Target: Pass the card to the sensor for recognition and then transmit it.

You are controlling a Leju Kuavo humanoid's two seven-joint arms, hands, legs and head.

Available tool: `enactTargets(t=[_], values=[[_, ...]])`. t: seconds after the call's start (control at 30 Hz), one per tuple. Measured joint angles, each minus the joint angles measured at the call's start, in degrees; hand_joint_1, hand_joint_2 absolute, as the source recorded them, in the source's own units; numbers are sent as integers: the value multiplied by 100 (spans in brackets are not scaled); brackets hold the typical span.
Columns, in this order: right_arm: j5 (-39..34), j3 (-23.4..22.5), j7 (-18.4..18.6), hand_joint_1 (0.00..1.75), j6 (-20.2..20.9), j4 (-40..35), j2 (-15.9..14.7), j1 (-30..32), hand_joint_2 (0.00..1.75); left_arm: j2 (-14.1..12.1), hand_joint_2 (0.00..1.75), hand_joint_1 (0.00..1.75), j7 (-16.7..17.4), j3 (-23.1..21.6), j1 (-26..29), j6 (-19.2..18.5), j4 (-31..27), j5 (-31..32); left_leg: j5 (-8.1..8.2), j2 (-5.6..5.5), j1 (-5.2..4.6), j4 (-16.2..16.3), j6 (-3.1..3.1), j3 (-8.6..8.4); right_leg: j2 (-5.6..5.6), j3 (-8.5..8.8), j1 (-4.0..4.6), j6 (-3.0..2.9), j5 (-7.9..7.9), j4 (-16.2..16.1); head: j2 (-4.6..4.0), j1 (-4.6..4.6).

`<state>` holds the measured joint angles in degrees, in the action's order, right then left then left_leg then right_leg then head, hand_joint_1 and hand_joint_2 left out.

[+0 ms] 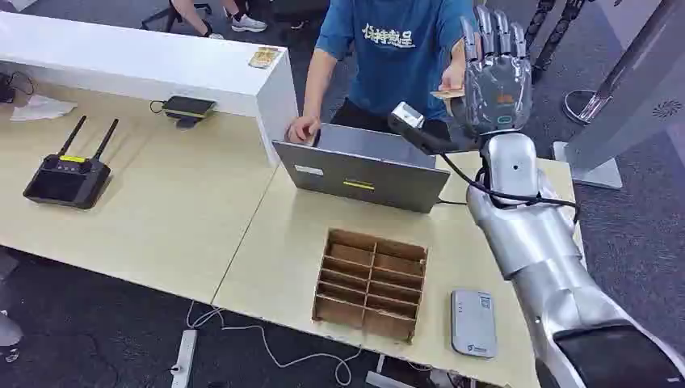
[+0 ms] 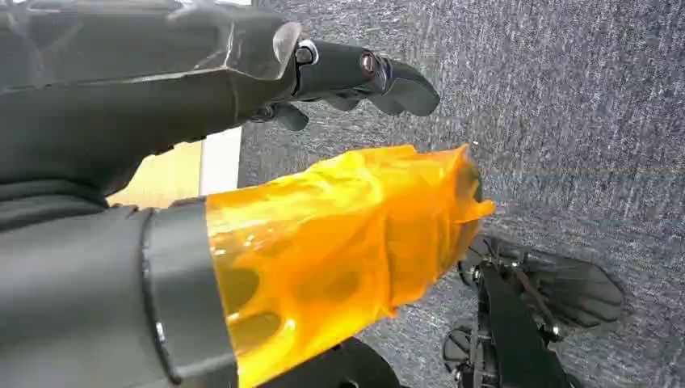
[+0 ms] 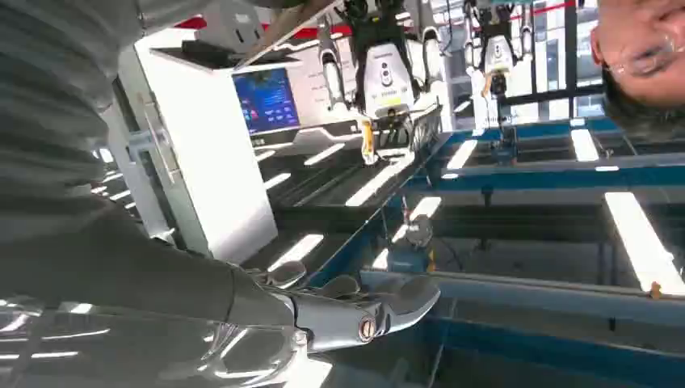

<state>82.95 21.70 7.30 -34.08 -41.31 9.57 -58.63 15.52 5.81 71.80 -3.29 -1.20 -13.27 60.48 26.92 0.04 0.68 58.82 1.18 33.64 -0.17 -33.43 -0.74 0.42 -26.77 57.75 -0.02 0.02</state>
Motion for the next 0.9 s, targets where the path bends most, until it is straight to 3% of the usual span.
enactTargets(t=[0.37, 0.4, 0.43, 0.47, 0.9], values=[[-164, 122, -28, 3, -68, 155, -76, 42, 175, 0, 0, 0, 0, 0, 2, 2, 0, -70, 0, 0, 0, 0, 0, -1, 2, 0, 0, 0, 1, 0, 0, 0], [-201, 131, -33, 141, -68, 155, -79, 45, 175, 0, 0, 0, 0, 0, 2, 4, 0, -68, 0, 0, 0, 0, 0, -1, 2, 0, 0, 0, 1, 0, 0, 0], [-205, 140, -35, 141, -66, 155, -81, 46, 175, 0, 0, 0, 0, 0, 2, 4, 0, -70, 0, 0, 0, 0, 0, -1, 2, 0, 0, 0, 1, 0, 0, 0], [-212, 148, -39, 173, -66, 155, -85, 47, 175, 0, 0, 0, 0, 0, 2, 6, 0, -70, 0, 0, 0, 0, 0, -1, 2, 0, 0, 0, 1, 0, 0, 0], [-308, 249, -87, 175, -72, 92, -105, 71, 175, 2, 0, 0, 0, 0, 2, 20, 2, -70, 0, 0, 0, 0, 0, 0, 2, -1, 0, 0, 1, 0, 0, -2]])
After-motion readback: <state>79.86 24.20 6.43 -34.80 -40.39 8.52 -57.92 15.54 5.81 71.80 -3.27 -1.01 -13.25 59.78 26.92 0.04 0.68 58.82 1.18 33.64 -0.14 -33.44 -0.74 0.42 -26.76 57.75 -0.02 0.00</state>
